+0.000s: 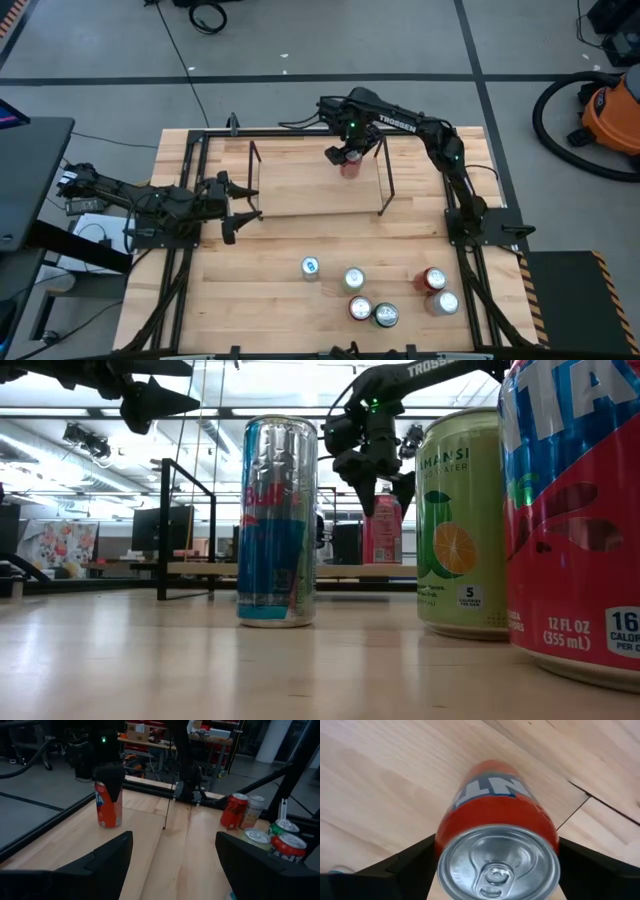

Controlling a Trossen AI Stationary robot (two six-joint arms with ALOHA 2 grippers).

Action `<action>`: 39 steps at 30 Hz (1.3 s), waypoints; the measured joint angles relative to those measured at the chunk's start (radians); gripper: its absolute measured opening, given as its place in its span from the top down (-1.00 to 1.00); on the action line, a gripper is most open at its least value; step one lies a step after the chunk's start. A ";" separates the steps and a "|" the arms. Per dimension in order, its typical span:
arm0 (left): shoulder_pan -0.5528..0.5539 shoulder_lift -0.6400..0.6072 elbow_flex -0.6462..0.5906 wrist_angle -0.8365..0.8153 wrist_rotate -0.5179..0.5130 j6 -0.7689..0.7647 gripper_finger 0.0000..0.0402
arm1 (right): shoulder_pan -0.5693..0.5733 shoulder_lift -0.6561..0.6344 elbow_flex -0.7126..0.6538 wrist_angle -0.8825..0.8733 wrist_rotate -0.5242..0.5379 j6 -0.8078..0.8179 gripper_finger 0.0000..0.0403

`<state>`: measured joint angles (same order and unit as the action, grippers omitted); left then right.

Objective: Place canned beverage on shelf
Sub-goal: Put the orange soda can on the shelf, then put the blue soda can on the shelf

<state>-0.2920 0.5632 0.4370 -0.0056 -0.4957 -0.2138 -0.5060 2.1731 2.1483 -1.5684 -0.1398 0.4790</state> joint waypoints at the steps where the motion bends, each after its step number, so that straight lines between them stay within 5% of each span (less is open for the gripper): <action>1: 0.000 0.000 0.000 -0.007 0.000 0.000 -0.47 | -0.001 0.000 0.000 0.000 0.000 0.010 -0.82; 15: 0.000 0.000 0.000 -0.009 0.000 0.000 -0.47 | 0.015 0.000 0.208 -0.002 0.069 0.025 -0.78; 22: 0.000 -0.001 0.000 -0.023 0.002 -0.003 -0.47 | 0.063 -0.066 0.195 -0.001 0.108 0.006 -0.78; 39: 0.000 -0.001 0.000 -0.045 0.054 -0.075 -0.47 | 0.521 -0.099 0.183 -0.003 0.177 0.048 -0.78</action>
<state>-0.2920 0.5625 0.4370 -0.0507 -0.4418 -0.2884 0.0147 2.0739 2.3312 -1.5711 0.0376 0.5270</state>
